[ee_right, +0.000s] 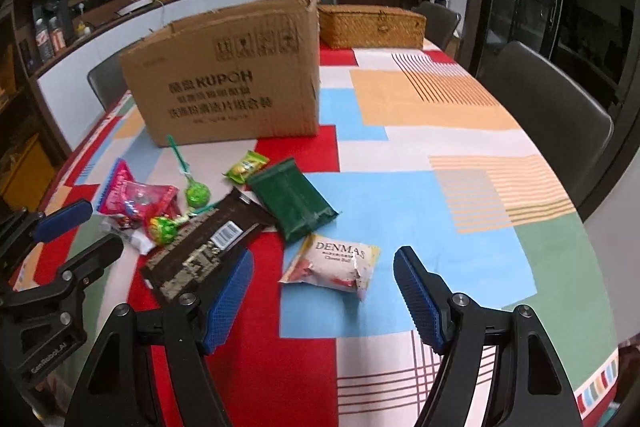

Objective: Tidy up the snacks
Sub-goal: 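Return to the snacks and grasp the DENMAS cheese ball pack with the right tool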

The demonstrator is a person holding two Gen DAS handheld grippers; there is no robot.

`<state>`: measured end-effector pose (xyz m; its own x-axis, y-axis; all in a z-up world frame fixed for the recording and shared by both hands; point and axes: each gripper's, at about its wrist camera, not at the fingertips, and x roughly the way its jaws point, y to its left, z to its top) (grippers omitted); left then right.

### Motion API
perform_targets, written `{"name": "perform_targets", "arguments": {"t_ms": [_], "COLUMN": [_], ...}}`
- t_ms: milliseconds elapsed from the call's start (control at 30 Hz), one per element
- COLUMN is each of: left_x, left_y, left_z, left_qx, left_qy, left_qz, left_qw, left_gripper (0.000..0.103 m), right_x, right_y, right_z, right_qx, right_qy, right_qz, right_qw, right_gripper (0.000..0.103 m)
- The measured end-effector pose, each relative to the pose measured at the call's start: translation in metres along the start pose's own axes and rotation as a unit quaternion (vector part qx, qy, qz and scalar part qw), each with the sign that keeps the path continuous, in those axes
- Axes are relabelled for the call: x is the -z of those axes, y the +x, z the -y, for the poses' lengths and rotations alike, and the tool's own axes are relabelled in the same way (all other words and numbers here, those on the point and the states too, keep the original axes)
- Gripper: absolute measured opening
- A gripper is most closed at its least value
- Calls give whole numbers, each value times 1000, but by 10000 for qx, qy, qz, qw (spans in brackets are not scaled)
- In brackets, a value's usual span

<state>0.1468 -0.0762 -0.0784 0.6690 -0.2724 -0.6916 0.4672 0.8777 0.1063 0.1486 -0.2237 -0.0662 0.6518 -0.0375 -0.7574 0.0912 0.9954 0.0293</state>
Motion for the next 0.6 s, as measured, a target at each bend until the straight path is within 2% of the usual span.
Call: {"name": "perform_targets", "arguments": {"t_ms": [600], "left_x": [4], "left_y": [45], "left_z": [-2], "left_qx": [189], "left_qy": [-154], "left_qz": [-421], "left_qw": [9988], "left_gripper": [34], "right_x": [2], "right_y": [39], "right_z": [12], "right_qx": [129], "right_qy": [164], "right_qz": [-342], "right_qw": [9992], "right_gripper": [73]}}
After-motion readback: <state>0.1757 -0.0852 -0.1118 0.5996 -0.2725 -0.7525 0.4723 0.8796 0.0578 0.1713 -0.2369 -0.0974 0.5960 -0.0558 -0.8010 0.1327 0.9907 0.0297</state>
